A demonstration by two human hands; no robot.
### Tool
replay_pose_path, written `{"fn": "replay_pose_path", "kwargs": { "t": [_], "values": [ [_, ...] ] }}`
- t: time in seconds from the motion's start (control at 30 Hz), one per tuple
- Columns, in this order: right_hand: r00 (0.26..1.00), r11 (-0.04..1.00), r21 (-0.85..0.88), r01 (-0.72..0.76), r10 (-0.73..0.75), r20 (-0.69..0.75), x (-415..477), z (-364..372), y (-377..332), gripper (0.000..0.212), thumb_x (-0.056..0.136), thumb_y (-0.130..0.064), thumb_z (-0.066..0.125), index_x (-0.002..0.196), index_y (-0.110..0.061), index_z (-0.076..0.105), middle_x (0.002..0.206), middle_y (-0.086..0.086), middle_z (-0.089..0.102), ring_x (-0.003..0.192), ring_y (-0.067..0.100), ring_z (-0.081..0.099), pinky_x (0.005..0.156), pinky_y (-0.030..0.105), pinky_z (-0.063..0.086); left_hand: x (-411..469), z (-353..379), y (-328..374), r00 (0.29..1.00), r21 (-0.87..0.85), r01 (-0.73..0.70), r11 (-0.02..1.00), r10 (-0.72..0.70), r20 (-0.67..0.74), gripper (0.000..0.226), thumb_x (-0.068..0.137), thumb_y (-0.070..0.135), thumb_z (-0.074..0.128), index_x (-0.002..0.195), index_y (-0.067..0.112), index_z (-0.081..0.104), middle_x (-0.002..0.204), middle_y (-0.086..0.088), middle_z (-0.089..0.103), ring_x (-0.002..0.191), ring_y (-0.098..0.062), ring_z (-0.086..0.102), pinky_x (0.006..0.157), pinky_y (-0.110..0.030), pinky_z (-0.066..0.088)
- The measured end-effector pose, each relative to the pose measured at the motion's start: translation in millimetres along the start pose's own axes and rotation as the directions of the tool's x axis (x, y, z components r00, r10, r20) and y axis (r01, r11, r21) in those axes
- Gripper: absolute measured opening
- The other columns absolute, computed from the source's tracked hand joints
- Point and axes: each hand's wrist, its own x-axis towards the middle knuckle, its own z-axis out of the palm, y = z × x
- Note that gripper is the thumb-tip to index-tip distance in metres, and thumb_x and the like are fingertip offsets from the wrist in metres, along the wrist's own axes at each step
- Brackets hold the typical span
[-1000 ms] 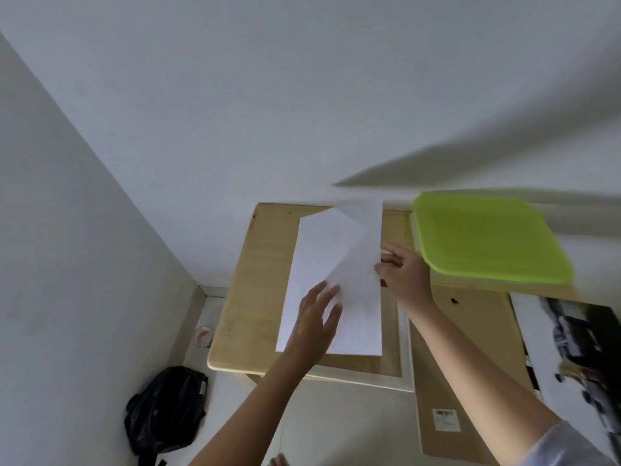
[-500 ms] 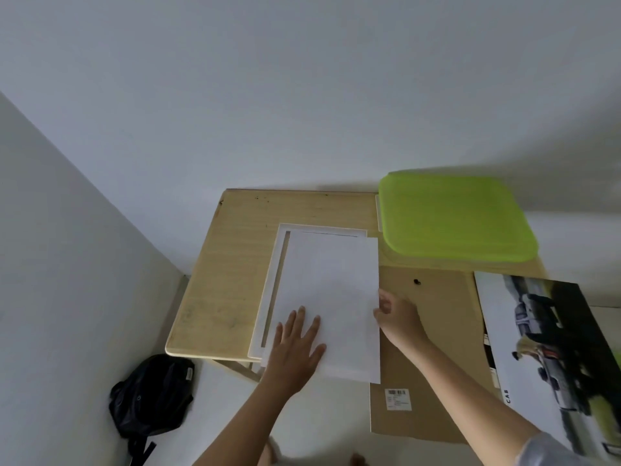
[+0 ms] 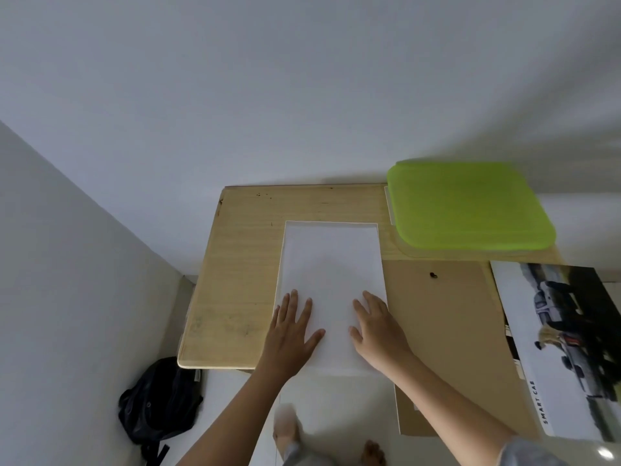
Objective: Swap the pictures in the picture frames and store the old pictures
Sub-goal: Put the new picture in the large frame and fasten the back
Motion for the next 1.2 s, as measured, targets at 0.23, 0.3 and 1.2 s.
{"fn": "replay_pose_path", "kwargs": {
  "t": [0.23, 0.3, 1.2],
  "values": [
    [0.996, 0.997, -0.005, -0.082, 0.082, -0.027, 6.7, 7.5, -14.6, 0.055, 0.095, -0.031, 0.039, 0.145, -0.013, 0.022, 0.155, 0.009, 0.010, 0.143, 0.020, 0.009, 0.112, 0.030, 0.021, 15.8, -8.2, -17.9, 0.997, 0.015, -0.070, 0.997, 0.070, 0.031, 0.095, 0.072, 0.076, -0.008, 0.149, 0.021, 0.001, 0.156, -0.008, -0.013, 0.143, -0.021, -0.017, 0.109, -0.025, -0.009],
    [0.996, 0.996, 0.029, -0.087, 0.088, -0.031, 9.2, 7.2, -16.1, 0.054, 0.095, -0.030, 0.039, 0.144, -0.013, 0.023, 0.154, 0.009, 0.011, 0.143, 0.020, 0.009, 0.112, 0.030, 0.021, 18.5, -10.6, -21.8, 0.996, 0.018, -0.087, 0.996, 0.087, 0.023, 0.091, 0.072, 0.069, -0.005, 0.149, 0.021, 0.004, 0.156, -0.009, -0.011, 0.144, -0.023, -0.012, 0.109, -0.025, -0.008],
    [0.981, 0.985, 0.133, -0.109, 0.128, -0.144, 23.8, 14.6, -20.5, 0.049, 0.094, -0.020, 0.043, 0.141, -0.010, 0.032, 0.152, 0.010, 0.019, 0.141, 0.022, 0.015, 0.111, 0.029, 0.021, 13.2, -15.2, -45.8, 1.000, -0.100, 0.016, 0.995, -0.017, -0.006, 0.080, 0.091, 0.057, 0.035, 0.149, 0.014, 0.000, 0.155, -0.007, -0.019, 0.144, -0.023, -0.015, 0.111, -0.038, 0.028]
  ]
}}
